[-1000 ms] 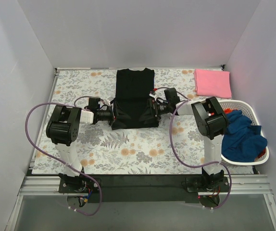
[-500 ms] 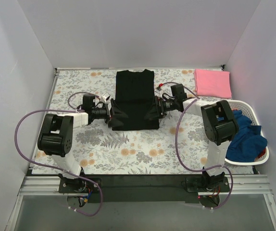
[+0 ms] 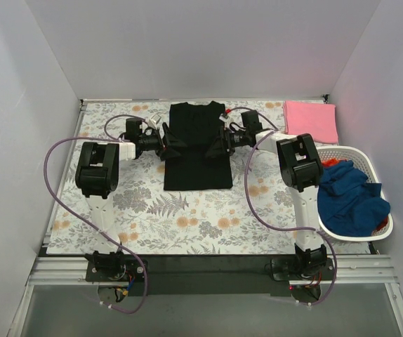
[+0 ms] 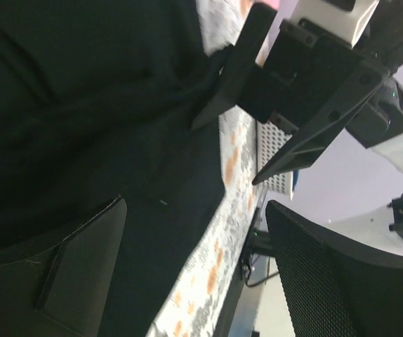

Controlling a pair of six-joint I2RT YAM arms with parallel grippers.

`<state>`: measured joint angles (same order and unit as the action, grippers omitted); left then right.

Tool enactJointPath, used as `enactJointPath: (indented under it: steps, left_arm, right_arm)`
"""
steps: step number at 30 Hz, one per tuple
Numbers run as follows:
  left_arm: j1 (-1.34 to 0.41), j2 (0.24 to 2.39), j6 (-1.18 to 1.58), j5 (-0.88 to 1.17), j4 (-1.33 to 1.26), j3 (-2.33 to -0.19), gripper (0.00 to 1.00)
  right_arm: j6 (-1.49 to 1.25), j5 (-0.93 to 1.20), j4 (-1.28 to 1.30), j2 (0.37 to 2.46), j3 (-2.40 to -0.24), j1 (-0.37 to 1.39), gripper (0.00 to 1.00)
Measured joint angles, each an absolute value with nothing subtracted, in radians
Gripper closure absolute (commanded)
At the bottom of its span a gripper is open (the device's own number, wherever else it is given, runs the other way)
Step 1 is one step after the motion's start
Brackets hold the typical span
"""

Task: Fold and stack the t-shirts
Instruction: Fold the tshirt

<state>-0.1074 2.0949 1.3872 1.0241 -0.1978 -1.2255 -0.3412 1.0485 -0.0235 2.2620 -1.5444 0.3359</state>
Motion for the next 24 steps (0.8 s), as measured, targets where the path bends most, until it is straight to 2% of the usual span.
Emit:
enactJointPath:
  steps: [4, 13, 18, 24]
  left_arm:
    - [-0.093, 2.206, 1.424, 1.013, -0.237, -1.28, 0.23]
    - [-0.055, 2.239, 1.506, 1.087, -0.322, -1.265, 0.23]
    - [-0.053, 2.064, 1.506, 1.099, -0.282, -1.111, 0.21]
    - [-0.091, 1.794, 1.481, 1.123, -0.273, -0.937, 0.23]
  right_arm:
    - [-0.38, 1.073, -0.047, 2.352, -1.594, 0.317, 0.25]
    - [-0.445, 1.122, -0.113, 2.381, -1.605, 0.274, 0.25]
    - [-0.466, 1.113, -0.104, 2.198, -1.398, 0.276, 0.25]
    - [-0.465, 1.133, -0.133, 1.936, -1.19, 0.328, 0.33]
